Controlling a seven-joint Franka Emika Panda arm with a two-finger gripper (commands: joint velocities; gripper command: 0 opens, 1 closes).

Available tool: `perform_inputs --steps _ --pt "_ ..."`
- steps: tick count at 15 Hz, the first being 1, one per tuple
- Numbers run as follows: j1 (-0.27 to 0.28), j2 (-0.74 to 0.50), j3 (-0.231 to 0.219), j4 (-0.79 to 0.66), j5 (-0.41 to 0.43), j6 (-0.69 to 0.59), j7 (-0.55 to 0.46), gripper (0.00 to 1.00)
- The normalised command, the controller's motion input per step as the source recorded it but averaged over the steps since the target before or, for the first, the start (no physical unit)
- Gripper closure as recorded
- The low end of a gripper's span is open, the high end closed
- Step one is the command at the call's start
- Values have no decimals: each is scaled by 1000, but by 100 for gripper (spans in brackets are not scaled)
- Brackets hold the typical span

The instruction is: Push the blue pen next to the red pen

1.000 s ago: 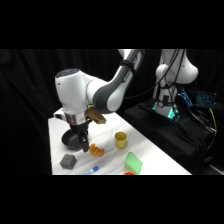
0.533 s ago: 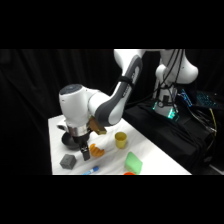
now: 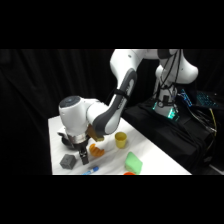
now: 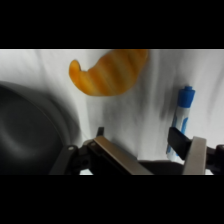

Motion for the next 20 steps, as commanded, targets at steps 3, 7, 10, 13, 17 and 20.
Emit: perform_inputs --steps 3,7,10,13,17,20 --pt "97 241 -94 314 15 21 63 0" --pt "85 210 -92 301 26 -6 56 0" --pt "125 127 -102 234 15 -26 84 0" --pt "190 62 -115 173 -17 -39 133 0" --pt "252 42 -131 127 -72 -47 194 0" --pt "253 57 -130 133 -115 -77 217 0"
